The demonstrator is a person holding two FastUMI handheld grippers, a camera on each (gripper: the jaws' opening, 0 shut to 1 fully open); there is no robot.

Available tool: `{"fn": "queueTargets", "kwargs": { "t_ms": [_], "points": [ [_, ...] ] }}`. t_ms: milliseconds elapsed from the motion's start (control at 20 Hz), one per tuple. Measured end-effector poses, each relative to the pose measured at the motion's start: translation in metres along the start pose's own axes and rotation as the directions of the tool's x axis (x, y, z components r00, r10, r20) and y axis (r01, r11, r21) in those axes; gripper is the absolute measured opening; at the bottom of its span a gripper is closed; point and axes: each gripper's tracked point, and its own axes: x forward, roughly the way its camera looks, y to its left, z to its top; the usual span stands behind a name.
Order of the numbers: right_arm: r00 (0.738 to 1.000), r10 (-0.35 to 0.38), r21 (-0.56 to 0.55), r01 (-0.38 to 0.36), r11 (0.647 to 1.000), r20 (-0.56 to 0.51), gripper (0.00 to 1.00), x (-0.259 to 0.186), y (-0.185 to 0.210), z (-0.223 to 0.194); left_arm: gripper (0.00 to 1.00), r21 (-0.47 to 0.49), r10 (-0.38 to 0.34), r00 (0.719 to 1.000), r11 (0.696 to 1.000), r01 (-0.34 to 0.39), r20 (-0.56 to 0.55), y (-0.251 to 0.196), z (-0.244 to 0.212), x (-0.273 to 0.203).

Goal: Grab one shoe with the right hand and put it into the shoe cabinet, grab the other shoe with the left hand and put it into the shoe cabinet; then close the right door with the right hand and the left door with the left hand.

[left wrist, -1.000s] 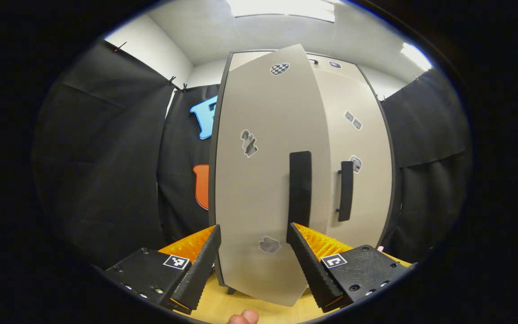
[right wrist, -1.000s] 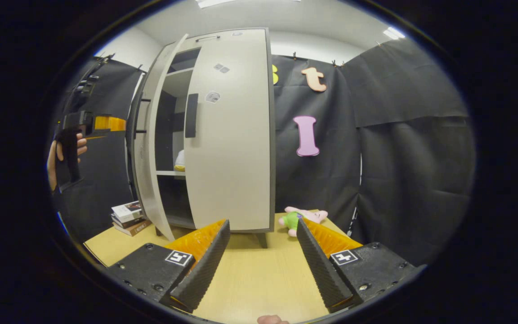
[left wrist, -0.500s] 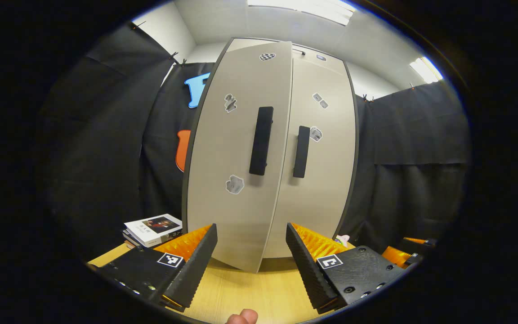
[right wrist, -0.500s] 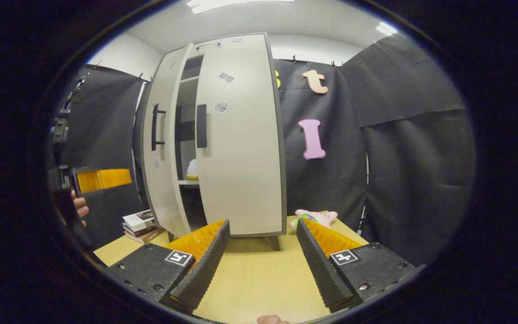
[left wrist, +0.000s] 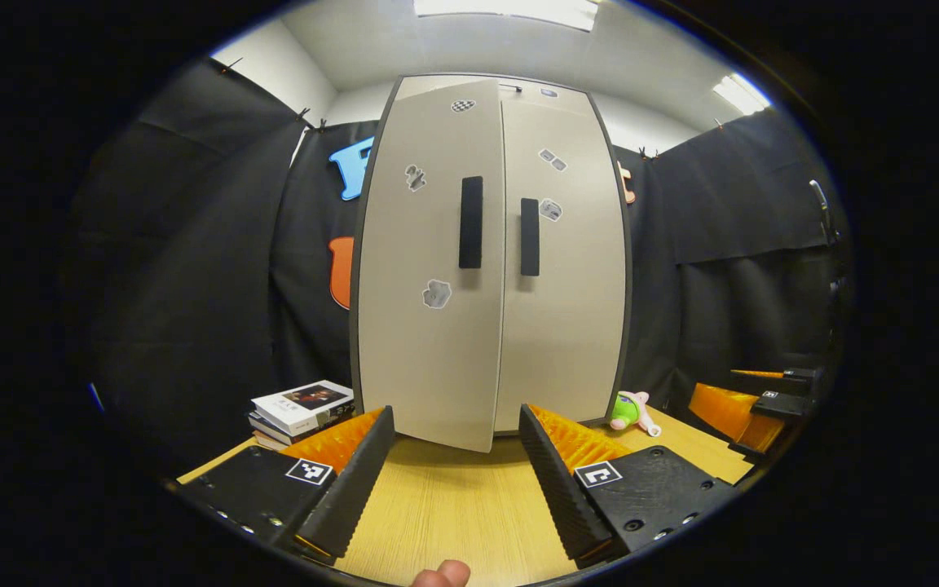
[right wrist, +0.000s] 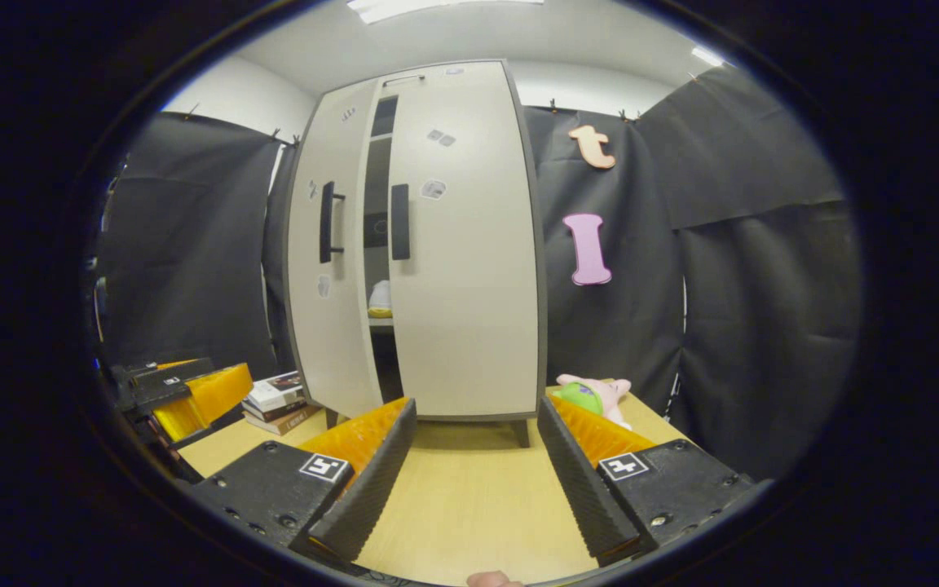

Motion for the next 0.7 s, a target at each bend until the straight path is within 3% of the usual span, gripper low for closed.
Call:
{"fn": "queueTargets", "kwargs": {
  "t_ms": [100, 700],
  "points": [
    [1.000, 0.005, 0.009, -0.005, 1.000, -0.004, 0.94, -0.001, 0.002, -0.002, 0.92, -0.008, -0.013, 1.000, 1.000, 0.013, -0.001, -0.006, -0.002, -0.001],
    [0.999, 0.033, 0.000, -0.033, 0.999, -0.006, 0.97, -0.002, 0.014, -0.003, 0.92, -0.007, -0.006, 1.000, 1.000, 0.006, -0.019, -0.004, -0.004, -0.011]
  ]
}}
